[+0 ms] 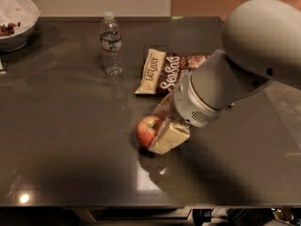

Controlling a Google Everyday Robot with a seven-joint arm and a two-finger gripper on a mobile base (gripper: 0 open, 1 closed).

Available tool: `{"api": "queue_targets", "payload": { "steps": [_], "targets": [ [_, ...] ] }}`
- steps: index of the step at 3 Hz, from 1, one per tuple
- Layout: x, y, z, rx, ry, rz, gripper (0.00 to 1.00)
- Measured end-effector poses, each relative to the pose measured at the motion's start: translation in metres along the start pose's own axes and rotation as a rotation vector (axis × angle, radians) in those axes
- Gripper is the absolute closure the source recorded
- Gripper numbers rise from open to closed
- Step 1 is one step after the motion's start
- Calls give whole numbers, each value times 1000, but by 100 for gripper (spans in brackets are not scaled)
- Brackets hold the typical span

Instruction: Move apple near brown chip bag

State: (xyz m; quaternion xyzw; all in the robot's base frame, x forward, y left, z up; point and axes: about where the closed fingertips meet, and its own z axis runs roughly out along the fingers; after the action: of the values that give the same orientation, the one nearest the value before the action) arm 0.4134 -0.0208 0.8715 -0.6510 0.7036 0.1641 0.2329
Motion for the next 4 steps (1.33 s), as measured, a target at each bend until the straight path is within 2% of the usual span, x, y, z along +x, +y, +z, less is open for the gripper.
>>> {"api": "queue_targets", "payload": {
  "steps": [1,2,3,4],
  "targets": [
    [19,-32,-10,74,19,103,100],
    [35,-63,-12,127,6,193,100],
    [45,-84,-9,160,-3,237,82],
    [51,-98,-5,180,-8,266,57]
  ]
}}
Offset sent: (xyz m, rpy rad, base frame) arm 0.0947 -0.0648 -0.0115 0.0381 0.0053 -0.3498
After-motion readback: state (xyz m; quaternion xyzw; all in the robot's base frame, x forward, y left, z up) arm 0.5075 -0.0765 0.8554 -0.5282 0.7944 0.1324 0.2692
